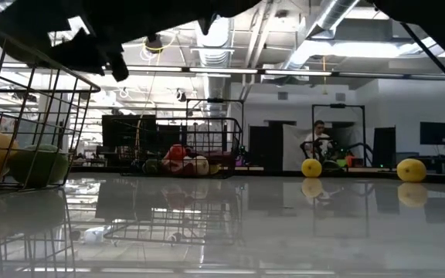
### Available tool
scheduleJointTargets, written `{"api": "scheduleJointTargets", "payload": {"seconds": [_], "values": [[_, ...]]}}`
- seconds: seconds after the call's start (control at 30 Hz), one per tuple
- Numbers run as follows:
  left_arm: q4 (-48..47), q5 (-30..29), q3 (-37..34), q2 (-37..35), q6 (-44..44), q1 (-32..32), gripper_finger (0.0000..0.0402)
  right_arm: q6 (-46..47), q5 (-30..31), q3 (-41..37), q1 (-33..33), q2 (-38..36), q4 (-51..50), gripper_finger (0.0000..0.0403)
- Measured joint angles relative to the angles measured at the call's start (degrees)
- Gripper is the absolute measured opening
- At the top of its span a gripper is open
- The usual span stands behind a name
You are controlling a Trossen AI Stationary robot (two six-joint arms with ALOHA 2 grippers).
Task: Sort produce into baskets
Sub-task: Put the green lime into the silver wire basket, then put the top yellow lemon into the silver wire basket
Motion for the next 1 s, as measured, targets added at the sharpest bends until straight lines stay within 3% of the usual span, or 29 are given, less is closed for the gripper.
{"api": "scheduleJointTargets", "payload": {"seconds": [0.37, 0.47, 0.67, 0.83, 1.0], "values": [[-0.53, -0.02, 0.00, 0.00, 0.31, 0.00, 0.0279, 0.13, 0.00, 0.04, 0.04, -0.13, -0.71, 0.0367], [-1.04, -0.04, 0.00, 0.00, 0.33, 0.00, 0.0279, 0.20, 0.86, 0.02, 0.13, -1.54, -6.65, 0.0372], [-1.32, -0.69, 0.00, -0.02, 0.33, 0.00, 0.0279, -0.30, 13.51, 0.13, 0.77, -8.64, -24.33, 0.0369], [-1.46, -1.09, 0.02, -0.02, -0.15, 0.00, 0.0279, 3.56, 27.66, 0.01, 0.67, -11.79, -45.11, 0.0366], [-2.64, -0.27, 0.04, -0.02, -1.14, 0.00, 0.0279, 9.78, 34.39, -5.21, -1.01, -15.94, -56.00, 0.0365]]}}
